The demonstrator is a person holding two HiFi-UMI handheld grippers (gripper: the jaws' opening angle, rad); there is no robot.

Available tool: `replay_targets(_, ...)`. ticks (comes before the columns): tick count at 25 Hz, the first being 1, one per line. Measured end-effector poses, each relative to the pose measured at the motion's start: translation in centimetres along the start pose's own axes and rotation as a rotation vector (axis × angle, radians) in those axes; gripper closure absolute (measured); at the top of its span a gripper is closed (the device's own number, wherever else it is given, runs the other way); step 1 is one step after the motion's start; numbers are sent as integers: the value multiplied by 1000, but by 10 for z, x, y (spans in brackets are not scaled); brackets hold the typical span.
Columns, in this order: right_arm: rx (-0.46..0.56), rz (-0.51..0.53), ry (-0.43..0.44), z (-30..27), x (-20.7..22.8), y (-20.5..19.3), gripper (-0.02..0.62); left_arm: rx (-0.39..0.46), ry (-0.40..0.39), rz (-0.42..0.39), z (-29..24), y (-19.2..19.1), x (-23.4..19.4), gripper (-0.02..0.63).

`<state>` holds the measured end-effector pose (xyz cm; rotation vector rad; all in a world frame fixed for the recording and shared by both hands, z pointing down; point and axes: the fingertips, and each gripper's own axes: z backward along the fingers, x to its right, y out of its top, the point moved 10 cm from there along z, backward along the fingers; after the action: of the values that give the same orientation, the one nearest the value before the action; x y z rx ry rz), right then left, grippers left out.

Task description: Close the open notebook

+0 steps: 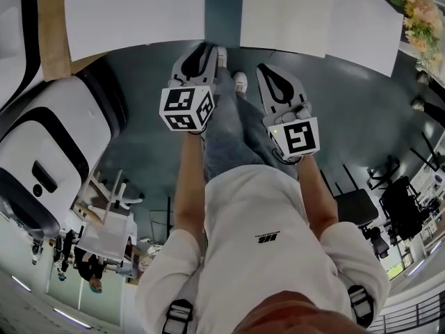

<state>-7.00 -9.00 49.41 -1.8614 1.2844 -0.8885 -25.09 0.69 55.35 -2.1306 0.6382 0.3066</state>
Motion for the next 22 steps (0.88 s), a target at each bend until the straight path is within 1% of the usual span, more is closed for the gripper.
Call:
replay_targets(5,0,-8,-5,0,0,-1,598,13,-63,53,-1,-1,-3,606)
replay_targets(7,-1,-13,-8,0,2,-2,598,14,-74,71,-3,-1,-3,606)
replay_targets(11,-2,-20,-13,1,1,-2,598,1,-62,83,-6,-1,-7,606)
replay_targets(17,2,-24,-16,3,1,-1,598,-15,-37,40,-3,3,-9,606)
replay_targets(22,0,-27,-16,4,1,-3,598,-11,-31,44,-2,2,-9,606)
